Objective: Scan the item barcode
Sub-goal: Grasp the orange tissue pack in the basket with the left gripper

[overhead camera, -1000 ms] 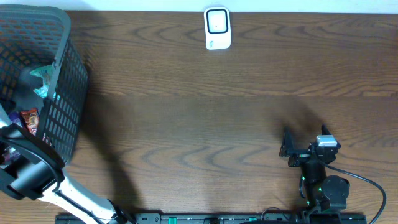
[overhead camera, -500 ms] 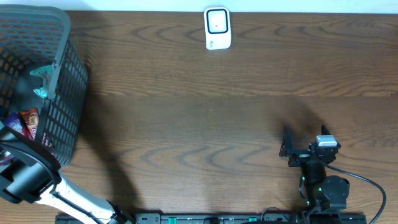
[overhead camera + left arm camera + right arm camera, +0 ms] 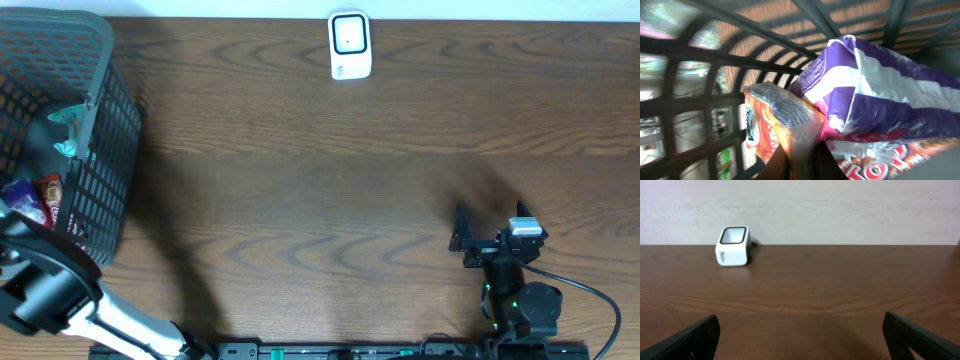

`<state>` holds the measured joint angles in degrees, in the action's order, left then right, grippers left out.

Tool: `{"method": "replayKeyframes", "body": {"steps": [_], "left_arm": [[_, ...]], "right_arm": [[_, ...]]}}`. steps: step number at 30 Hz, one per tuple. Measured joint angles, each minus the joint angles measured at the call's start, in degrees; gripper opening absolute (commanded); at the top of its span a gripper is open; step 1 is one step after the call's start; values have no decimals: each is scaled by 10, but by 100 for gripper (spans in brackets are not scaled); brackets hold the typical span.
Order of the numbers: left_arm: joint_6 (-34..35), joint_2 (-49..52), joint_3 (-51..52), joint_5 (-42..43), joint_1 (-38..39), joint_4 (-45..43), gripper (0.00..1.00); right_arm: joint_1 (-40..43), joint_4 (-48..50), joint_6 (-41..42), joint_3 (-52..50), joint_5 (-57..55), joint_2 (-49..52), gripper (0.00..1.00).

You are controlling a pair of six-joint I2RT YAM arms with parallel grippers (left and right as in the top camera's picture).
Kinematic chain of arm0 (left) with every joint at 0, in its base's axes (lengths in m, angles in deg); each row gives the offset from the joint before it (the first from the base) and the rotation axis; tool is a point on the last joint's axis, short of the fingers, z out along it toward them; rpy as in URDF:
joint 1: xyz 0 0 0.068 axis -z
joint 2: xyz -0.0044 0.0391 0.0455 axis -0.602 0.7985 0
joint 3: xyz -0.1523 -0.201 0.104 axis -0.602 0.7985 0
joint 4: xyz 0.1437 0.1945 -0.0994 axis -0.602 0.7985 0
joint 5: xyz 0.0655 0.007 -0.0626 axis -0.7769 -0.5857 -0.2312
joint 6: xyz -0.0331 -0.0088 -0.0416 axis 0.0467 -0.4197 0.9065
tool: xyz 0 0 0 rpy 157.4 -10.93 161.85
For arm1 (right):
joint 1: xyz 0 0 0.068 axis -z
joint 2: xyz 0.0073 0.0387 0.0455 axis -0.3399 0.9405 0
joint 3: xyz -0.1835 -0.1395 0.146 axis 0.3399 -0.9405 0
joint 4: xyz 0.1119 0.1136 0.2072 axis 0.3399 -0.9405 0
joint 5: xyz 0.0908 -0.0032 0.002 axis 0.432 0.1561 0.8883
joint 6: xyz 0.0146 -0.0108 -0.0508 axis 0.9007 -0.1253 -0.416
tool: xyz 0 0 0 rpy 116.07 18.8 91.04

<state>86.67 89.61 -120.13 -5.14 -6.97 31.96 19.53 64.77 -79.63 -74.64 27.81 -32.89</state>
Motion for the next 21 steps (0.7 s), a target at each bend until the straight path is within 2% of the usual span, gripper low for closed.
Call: {"method": "replayKeyframes", "body": {"steps": [6, 13, 16, 21], "left_arm": [[0, -123, 1, 69, 5, -59, 7], [4, -258, 1, 279, 6, -135, 7], [20, -280, 1, 381, 7, -151, 7], [47, -283, 1, 492, 23, -156, 7]], "right_arm": [[0, 0, 0, 0, 0, 0, 99], [0, 0, 0, 0, 0, 0, 99], [0, 0, 0, 0, 0, 0, 99], [0, 0, 0, 0, 0, 0, 99]]}}
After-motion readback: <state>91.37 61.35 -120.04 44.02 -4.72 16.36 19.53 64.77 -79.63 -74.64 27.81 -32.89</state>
